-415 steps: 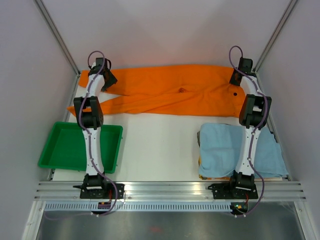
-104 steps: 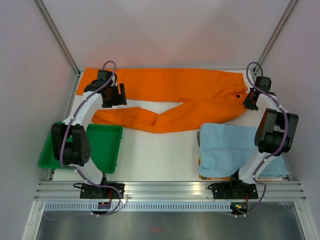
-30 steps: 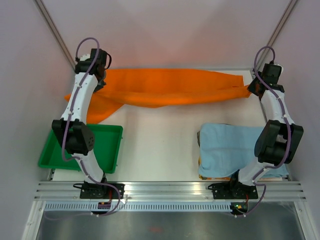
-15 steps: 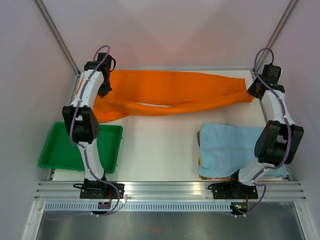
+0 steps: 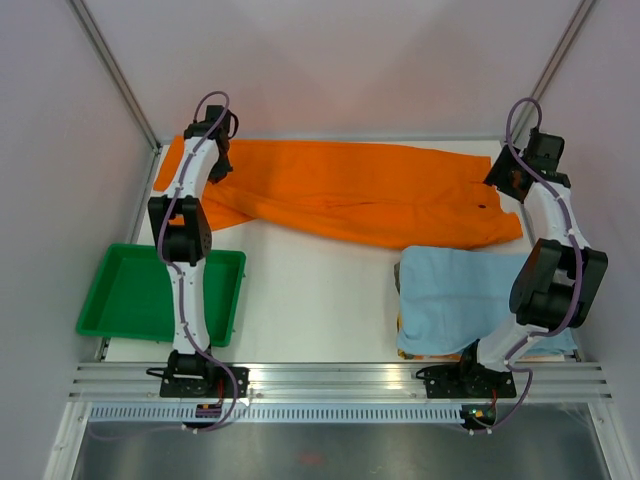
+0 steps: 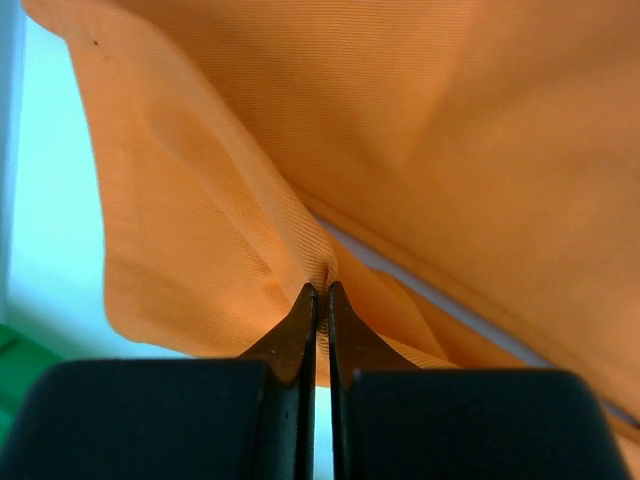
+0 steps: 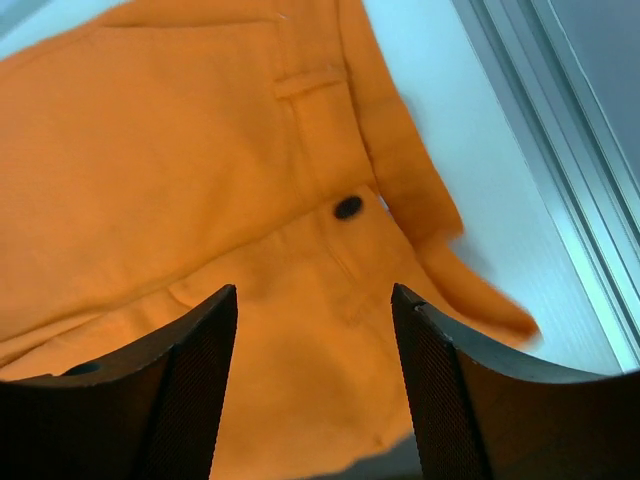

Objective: Fold and stack the trousers
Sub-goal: Flatten the trousers out

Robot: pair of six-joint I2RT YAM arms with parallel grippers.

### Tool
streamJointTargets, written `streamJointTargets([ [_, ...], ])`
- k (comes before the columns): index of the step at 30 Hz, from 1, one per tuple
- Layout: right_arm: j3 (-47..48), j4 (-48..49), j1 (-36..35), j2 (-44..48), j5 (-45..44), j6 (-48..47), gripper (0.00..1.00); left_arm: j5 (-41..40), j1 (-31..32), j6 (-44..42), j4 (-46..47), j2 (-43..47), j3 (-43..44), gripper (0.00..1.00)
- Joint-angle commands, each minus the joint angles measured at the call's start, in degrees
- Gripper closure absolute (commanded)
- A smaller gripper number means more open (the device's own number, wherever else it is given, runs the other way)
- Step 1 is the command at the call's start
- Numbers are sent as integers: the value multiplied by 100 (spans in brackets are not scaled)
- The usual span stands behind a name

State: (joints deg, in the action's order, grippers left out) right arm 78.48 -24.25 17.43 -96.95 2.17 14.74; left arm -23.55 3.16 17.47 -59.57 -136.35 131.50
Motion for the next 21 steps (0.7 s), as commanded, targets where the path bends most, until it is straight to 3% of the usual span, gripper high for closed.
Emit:
streamJointTargets([
  [1,422,359,15,-166,362,-121,30,43,-210,606,621,65,-247,98],
  [5,703,824,15,-666,625,-191,30,158,-254,766,763,-22,-222,98],
  [9,1379,616,-55,-1623,1048,-244,30,175,-263,758,692,117,-475,98],
  [15,2505,-404,-372,-3118,101,-366,30,141,-263,494,1096,872,-1513,98],
  [21,2409,-572,-521,-3225,-726,-569,30,-35,-263,301,1123,1295,-1865,98],
])
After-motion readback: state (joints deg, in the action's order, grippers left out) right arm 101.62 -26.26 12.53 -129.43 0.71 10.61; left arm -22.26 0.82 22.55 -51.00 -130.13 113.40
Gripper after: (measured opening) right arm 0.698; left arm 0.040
